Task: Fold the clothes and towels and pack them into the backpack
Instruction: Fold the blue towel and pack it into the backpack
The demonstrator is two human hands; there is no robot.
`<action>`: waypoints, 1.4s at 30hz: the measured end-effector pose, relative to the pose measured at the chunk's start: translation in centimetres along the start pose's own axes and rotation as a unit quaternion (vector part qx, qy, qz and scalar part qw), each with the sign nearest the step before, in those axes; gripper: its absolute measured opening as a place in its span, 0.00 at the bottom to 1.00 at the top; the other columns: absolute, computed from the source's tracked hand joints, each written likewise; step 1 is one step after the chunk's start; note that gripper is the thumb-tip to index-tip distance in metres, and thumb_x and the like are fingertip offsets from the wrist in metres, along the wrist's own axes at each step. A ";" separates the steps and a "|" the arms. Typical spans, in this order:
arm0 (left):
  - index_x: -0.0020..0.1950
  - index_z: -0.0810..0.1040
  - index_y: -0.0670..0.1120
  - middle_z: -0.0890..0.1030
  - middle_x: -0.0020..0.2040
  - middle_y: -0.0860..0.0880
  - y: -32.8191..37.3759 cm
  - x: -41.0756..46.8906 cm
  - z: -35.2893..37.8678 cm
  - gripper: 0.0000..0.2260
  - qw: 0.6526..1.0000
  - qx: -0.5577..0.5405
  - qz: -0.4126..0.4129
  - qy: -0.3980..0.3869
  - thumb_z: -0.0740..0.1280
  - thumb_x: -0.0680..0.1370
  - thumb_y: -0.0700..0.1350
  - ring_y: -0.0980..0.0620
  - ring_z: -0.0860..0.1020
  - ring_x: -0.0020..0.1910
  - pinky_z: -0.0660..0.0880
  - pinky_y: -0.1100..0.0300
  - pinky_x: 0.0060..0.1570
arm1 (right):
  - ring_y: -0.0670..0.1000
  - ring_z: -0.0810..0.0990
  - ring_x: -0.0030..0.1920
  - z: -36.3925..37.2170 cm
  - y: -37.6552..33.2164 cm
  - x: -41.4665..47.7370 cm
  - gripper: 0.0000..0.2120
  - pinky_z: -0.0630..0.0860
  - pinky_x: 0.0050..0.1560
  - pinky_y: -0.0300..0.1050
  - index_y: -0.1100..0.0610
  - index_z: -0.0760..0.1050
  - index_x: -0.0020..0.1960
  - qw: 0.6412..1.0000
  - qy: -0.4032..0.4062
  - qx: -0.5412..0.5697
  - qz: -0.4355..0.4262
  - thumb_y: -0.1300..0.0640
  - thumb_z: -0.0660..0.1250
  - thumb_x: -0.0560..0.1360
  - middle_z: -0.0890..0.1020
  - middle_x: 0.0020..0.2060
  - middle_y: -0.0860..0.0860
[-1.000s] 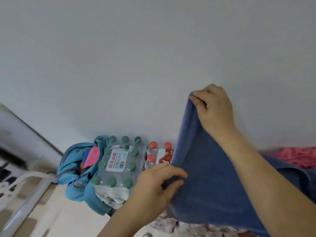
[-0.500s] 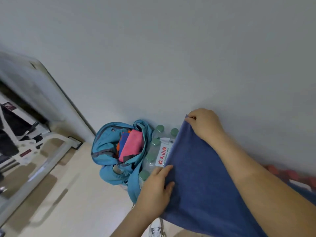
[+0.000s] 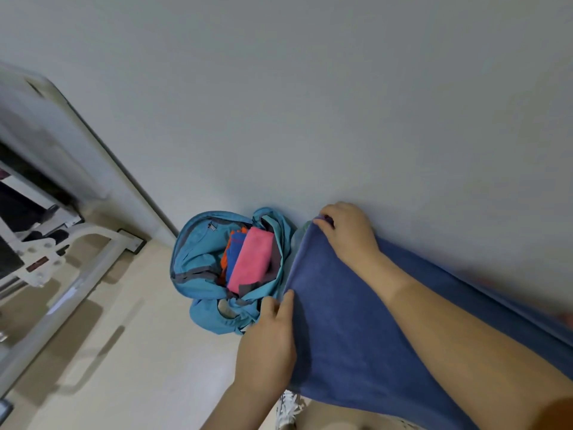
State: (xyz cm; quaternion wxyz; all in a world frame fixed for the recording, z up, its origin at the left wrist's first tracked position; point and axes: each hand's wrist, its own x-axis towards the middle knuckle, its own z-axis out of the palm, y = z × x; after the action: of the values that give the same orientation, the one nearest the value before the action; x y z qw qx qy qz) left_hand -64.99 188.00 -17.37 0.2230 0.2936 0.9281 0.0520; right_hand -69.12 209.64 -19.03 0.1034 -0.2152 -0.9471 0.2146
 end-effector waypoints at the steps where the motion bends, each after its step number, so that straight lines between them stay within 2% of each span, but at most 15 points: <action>1: 0.77 0.48 0.53 0.63 0.63 0.48 -0.1 0.1 -0.1 0.28 1.000 0.012 -0.004 -0.003 0.52 0.79 0.41 0.43 0.77 0.48 0.67 0.53 0.38 | 0.56 0.75 0.46 0.3 -0.1 0.1 0.08 0.68 0.45 0.46 0.60 0.79 0.48 1.000 -0.005 0.005 0.004 0.55 0.65 0.77 0.79 0.43 0.56; 5: 0.77 0.48 0.50 0.65 0.62 0.48 -0.3 0.1 -0.4 0.28 0.997 0.070 -0.016 -0.016 0.54 0.79 0.40 0.44 0.77 0.48 0.66 0.54 0.34 | 0.54 0.75 0.53 1.0 -1.1 -0.4 0.15 0.72 0.56 0.46 0.59 0.76 0.62 0.999 -0.036 0.034 0.008 0.56 0.67 0.76 0.75 0.54 0.56; 8: 0.69 0.70 0.43 0.73 0.55 0.46 -1.0 0.7 -0.1 0.24 0.991 0.064 0.036 0.112 0.63 0.72 0.39 0.45 0.76 0.47 0.72 0.54 0.31 | 0.56 0.74 0.60 -0.2 -2.1 -1.8 0.18 0.71 0.62 0.50 0.59 0.72 0.67 0.999 -0.037 0.021 -0.007 0.56 0.63 0.79 0.75 0.60 0.56; 10: 0.62 0.77 0.42 0.77 0.57 0.44 -0.9 1.5 0.6 0.21 0.973 0.048 0.135 0.183 0.58 0.70 0.40 0.43 0.76 0.55 0.79 0.53 0.43 | 0.56 0.71 0.65 -1.9 -2.4 -3.9 0.19 0.68 0.65 0.51 0.57 0.68 0.70 0.997 -0.074 -0.034 -0.003 0.55 0.58 0.80 0.74 0.65 0.55; 12: 0.63 0.77 0.43 0.76 0.64 0.44 0.1 2.7 1.0 0.21 0.965 0.034 0.203 0.161 0.55 0.73 0.43 0.43 0.74 0.64 0.77 0.50 0.56 | 0.53 0.64 0.72 -3.3 -2.3 -7.3 0.22 0.64 0.69 0.51 0.54 0.61 0.75 0.986 -0.135 -0.089 0.028 0.51 0.54 0.82 0.67 0.72 0.53; 15: 0.68 0.74 0.47 0.72 0.70 0.44 1.4 4.9 1.7 0.22 0.964 0.045 0.232 0.119 0.56 0.77 0.52 0.44 0.70 0.69 0.72 0.46 0.63 | 0.52 0.51 0.77 -3.7 -1.9 -11.9 0.29 0.57 0.73 0.52 0.47 0.49 0.78 0.969 -0.197 -0.114 0.094 0.39 0.42 0.79 0.53 0.77 0.53; 17: 0.70 0.72 0.47 0.69 0.71 0.42 1.0 5.8 2.1 0.25 0.968 0.064 0.225 0.094 0.54 0.77 0.57 0.44 0.69 0.70 0.71 0.43 0.63 | 0.52 0.46 0.77 -2.6 -1.3 -13.7 0.37 0.54 0.74 0.53 0.43 0.43 0.77 0.963 -0.213 -0.119 0.118 0.34 0.31 0.69 0.46 0.78 0.52; 18: 0.71 0.71 0.46 0.69 0.72 0.42 0.7 6.1 2.3 0.27 0.967 0.071 0.227 0.092 0.53 0.77 0.58 0.44 0.68 0.70 0.71 0.43 0.63 | 0.53 0.48 0.77 -1.9 -0.9 -14.1 0.38 0.55 0.73 0.53 0.42 0.43 0.77 0.960 -0.211 -0.133 0.126 0.33 0.31 0.68 0.46 0.78 0.51; 21: 0.71 0.70 0.43 0.68 0.72 0.42 0.0 6.2 2.3 0.28 0.964 0.083 0.233 0.097 0.53 0.78 0.59 0.44 0.68 0.71 0.70 0.43 0.63 | 0.56 0.65 0.72 -1.3 -0.5 -14.4 0.31 0.67 0.66 0.54 0.42 0.59 0.75 0.963 -0.174 -0.133 0.160 0.34 0.45 0.74 0.61 0.75 0.52; 24: 0.70 0.71 0.41 0.70 0.71 0.42 0.4 6.0 2.2 0.29 0.966 0.094 0.218 0.100 0.53 0.77 0.58 0.43 0.69 0.70 0.70 0.41 0.62 | 0.54 0.57 0.76 -1.2 0.1 -14.5 0.30 0.59 0.71 0.54 0.42 0.55 0.76 0.974 -0.160 -0.103 0.125 0.36 0.44 0.76 0.55 0.77 0.50; 28: 0.64 0.76 0.40 0.75 0.66 0.40 2.0 6.1 1.4 0.27 0.970 0.105 0.193 0.103 0.55 0.71 0.52 0.41 0.75 0.64 0.72 0.38 0.57 | 0.50 0.61 0.74 -4.3 1.6 -16.2 0.27 0.64 0.69 0.56 0.45 0.63 0.73 0.984 -0.061 -0.059 0.155 0.40 0.46 0.77 0.63 0.74 0.49; 32: 0.58 0.80 0.42 0.77 0.63 0.40 6.2 5.5 0.8 0.22 0.944 0.064 0.292 0.136 0.55 0.69 0.43 0.38 0.78 0.56 0.79 0.48 0.48 | 0.45 0.55 0.75 -9.0 5.6 -21.2 0.26 0.59 0.69 0.52 0.44 0.57 0.75 0.966 0.016 -0.048 0.254 0.41 0.46 0.79 0.59 0.76 0.45; 36: 0.57 0.80 0.47 0.79 0.60 0.49 12.5 4.2 1.6 0.17 0.904 0.005 0.412 0.117 0.67 0.69 0.39 0.47 0.80 0.50 0.79 0.58 0.43 | 0.49 0.54 0.75 -13.8 10.8 -26.8 0.26 0.61 0.68 0.57 0.45 0.54 0.76 0.928 0.036 -0.053 0.367 0.50 0.57 0.80 0.57 0.75 0.45; 39: 0.56 0.81 0.48 0.81 0.58 0.51 18.0 3.5 3.3 0.15 0.886 -0.003 0.453 0.104 0.65 0.71 0.41 0.49 0.81 0.47 0.79 0.58 0.42 | 0.55 0.56 0.75 -16.3 15.8 -30.3 0.30 0.64 0.67 0.62 0.48 0.55 0.76 0.919 0.038 -0.062 0.388 0.54 0.63 0.78 0.59 0.75 0.50; 42: 0.61 0.79 0.45 0.78 0.62 0.47 22.8 4.0 5.5 0.16 0.883 -0.015 0.462 0.081 0.64 0.74 0.41 0.45 0.80 0.54 0.78 0.54 0.50 | 0.53 0.48 0.76 -18.3 20.1 -32.2 0.31 0.61 0.69 0.60 0.45 0.51 0.77 0.909 0.023 -0.084 0.407 0.53 0.61 0.78 0.53 0.77 0.47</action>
State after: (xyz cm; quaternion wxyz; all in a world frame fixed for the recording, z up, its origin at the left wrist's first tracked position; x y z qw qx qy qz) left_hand -53.57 208.86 -18.68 0.1024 0.6802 0.7015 0.1863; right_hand -28.03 218.11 -15.23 0.0102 -0.5943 -0.7895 0.1527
